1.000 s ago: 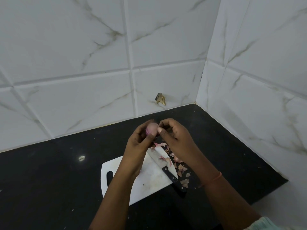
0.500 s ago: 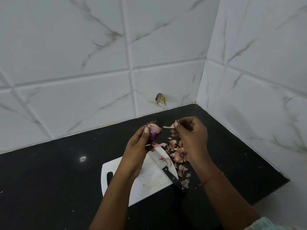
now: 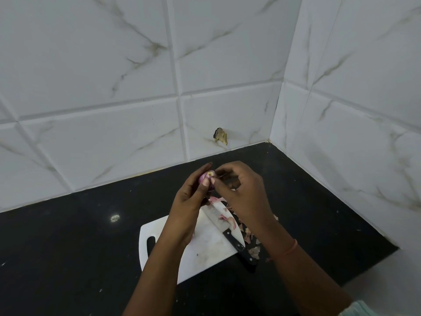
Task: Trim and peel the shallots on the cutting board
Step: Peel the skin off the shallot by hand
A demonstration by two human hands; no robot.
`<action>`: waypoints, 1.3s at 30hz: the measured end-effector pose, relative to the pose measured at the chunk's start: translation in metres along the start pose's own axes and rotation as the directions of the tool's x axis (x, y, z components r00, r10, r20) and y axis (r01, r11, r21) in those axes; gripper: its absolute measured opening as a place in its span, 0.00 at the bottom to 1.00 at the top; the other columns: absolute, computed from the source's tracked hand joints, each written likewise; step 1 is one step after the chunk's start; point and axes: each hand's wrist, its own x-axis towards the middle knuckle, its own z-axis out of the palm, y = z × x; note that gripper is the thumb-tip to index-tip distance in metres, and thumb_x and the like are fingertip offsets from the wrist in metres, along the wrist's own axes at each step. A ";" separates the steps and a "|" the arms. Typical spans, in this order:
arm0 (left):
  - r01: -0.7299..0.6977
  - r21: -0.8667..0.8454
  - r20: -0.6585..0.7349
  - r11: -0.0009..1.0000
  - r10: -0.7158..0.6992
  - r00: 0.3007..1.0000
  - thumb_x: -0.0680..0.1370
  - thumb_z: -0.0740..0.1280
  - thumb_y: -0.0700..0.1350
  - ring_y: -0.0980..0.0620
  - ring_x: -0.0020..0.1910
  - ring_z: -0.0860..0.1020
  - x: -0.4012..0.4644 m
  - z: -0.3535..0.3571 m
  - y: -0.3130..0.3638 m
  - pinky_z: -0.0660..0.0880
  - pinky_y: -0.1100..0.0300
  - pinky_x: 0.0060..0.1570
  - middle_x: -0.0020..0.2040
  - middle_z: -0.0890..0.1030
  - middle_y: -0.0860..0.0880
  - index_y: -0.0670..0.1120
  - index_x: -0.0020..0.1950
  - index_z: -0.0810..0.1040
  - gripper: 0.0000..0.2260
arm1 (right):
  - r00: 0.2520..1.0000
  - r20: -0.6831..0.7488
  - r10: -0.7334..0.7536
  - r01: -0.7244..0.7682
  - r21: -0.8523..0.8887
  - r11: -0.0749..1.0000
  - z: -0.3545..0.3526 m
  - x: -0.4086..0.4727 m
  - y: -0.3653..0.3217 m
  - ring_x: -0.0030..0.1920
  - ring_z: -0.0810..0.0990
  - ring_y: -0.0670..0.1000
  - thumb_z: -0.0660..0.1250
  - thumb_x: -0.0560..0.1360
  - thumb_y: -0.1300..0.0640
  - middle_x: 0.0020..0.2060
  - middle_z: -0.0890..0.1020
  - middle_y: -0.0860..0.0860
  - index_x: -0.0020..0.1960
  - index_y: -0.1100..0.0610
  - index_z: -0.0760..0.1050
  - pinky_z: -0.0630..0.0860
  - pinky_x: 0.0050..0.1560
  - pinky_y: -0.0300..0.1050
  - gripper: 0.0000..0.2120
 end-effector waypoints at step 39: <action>-0.008 0.080 -0.057 0.997 0.013 0.998 0.83 0.58 0.50 0.60 0.41 0.79 0.001 0.000 0.001 0.75 0.66 0.40 0.52 0.83 0.48 0.50 0.62 0.79 0.13 | 0.965 0.215 -0.148 0.177 -0.120 0.977 -0.002 0.006 0.006 0.50 0.74 0.44 0.63 0.78 0.63 0.50 0.73 0.46 0.53 0.57 0.74 0.73 0.50 0.34 0.05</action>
